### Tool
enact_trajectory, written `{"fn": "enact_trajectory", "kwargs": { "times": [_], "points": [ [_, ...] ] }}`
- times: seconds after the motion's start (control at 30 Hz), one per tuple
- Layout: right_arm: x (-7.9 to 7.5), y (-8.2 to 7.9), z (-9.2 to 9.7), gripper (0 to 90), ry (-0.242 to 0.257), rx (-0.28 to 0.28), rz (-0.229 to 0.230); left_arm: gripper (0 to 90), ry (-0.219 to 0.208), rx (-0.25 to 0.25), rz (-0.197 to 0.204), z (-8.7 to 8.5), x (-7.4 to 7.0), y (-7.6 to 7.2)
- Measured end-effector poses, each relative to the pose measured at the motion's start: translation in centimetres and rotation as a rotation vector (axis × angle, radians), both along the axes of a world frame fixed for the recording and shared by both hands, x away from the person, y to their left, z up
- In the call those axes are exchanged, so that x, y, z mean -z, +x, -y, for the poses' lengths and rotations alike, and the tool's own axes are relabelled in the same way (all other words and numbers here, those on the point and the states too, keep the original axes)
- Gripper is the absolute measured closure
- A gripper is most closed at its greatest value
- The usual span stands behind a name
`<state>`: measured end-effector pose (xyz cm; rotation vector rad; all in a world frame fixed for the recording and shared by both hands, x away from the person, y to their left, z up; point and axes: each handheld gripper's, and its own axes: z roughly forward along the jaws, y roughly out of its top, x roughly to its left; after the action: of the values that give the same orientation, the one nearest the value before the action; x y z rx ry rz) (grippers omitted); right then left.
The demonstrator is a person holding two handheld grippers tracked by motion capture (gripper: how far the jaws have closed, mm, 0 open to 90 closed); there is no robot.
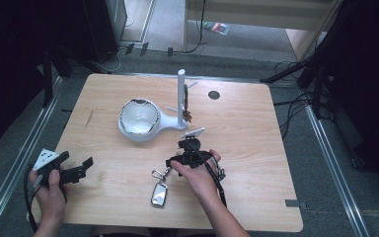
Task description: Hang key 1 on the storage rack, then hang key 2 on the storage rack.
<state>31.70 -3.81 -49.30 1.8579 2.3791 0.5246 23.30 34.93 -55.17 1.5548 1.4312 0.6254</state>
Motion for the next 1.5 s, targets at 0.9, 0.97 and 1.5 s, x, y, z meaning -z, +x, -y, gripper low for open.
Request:
{"fn": "enact_trajectory", "kwargs": {
  "times": [0.9,0.97,1.5],
  "points": [
    [0.3,0.1,-3.2,6.7,0.011,0.015,-0.039,1.1,0.01,0.005,-0.007,0.1,0.0,0.2],
    [0.2,0.1,-3.4,6.7,0.004,0.015,-0.039,1.1,0.009,0.003,-0.009,0.1,0.0,0.2],
    [1.4,0.2,-4.3,26.2,-0.036,0.062,-0.08,1.1,-0.003,0.005,-0.015,0.0,0.0,0.4]
  ]
}}
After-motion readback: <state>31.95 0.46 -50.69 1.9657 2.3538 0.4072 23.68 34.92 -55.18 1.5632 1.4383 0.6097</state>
